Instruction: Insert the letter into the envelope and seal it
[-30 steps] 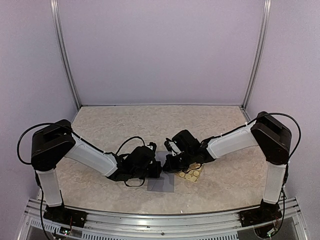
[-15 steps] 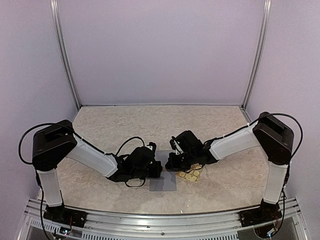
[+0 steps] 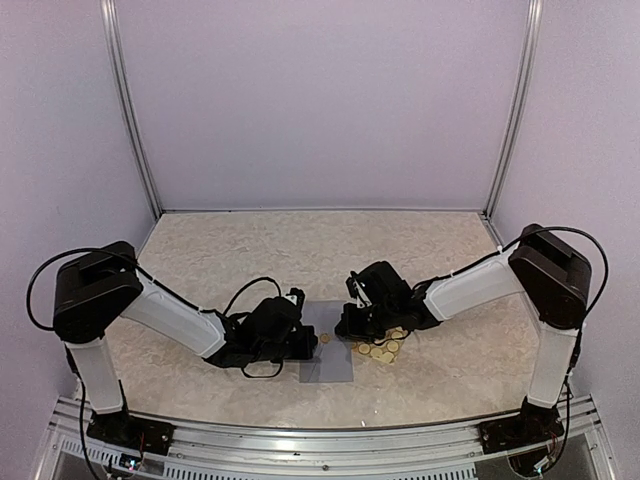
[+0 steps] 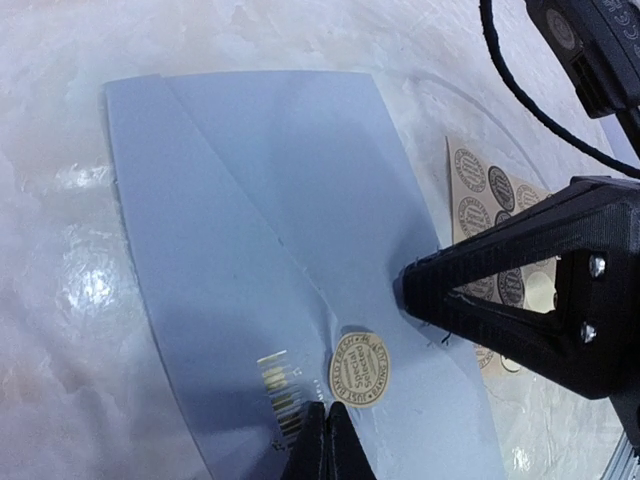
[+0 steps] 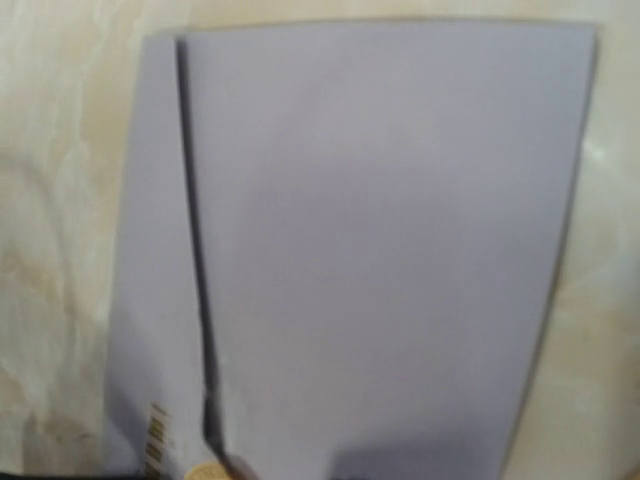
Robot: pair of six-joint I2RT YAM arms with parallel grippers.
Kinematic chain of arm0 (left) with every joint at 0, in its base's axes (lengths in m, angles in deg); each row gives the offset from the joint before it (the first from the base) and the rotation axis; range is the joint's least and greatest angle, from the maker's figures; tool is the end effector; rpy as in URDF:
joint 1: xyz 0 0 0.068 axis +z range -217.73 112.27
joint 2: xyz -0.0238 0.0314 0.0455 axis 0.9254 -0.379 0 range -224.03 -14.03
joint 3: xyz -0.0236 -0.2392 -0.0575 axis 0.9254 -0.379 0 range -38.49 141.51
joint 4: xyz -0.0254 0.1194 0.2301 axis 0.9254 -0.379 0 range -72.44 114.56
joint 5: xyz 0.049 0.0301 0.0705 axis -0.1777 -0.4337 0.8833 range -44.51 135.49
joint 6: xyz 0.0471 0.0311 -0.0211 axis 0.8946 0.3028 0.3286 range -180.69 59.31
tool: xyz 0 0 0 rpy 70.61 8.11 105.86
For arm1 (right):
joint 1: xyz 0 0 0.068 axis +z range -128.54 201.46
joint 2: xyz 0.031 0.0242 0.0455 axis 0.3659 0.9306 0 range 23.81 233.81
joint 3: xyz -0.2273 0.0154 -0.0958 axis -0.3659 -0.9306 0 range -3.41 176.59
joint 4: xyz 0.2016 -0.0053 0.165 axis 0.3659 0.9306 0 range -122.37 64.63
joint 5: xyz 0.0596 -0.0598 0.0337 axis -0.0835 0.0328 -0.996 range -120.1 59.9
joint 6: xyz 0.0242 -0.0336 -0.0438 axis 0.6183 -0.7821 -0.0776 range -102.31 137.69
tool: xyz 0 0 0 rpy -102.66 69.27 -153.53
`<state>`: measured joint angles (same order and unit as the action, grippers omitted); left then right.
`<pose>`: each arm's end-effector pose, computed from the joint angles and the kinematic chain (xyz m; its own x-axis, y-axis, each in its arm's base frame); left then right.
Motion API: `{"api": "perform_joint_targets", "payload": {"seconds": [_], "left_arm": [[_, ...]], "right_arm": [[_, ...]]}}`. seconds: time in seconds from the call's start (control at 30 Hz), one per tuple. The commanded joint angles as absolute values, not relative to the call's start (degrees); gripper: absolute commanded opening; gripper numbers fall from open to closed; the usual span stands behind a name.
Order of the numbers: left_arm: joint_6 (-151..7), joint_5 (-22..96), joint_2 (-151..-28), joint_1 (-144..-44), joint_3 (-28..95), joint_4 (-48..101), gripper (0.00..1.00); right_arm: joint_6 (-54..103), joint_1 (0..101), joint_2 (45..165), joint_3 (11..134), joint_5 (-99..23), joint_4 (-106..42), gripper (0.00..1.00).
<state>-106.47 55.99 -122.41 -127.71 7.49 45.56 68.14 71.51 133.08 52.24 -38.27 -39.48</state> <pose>0.1819 -0.2986 0.0723 -0.7920 -0.0380 -0.6094 0.3088 0.8361 -0.4534 0.2345 0.2898 0.0909 -0.9301 0.0784 -0.3588 -0.1638 0.7858 0.5964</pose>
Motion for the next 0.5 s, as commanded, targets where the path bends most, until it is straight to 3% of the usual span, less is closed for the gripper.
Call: {"api": "perform_joint_targets", "payload": {"seconds": [0.0, 0.47], "left_arm": [[-107.4, 56.5, -122.8, -128.0, 2.5, 31.3, 0.00], [-104.0, 57.2, -115.4, -126.5, 6.6, 34.8, 0.00]], "right_arm": [[68.1, 70.8, 133.0, 50.8, -36.4, -36.8, 0.00], [64.3, 70.9, 131.6, 51.3, -40.6, -38.5, 0.00]]}}
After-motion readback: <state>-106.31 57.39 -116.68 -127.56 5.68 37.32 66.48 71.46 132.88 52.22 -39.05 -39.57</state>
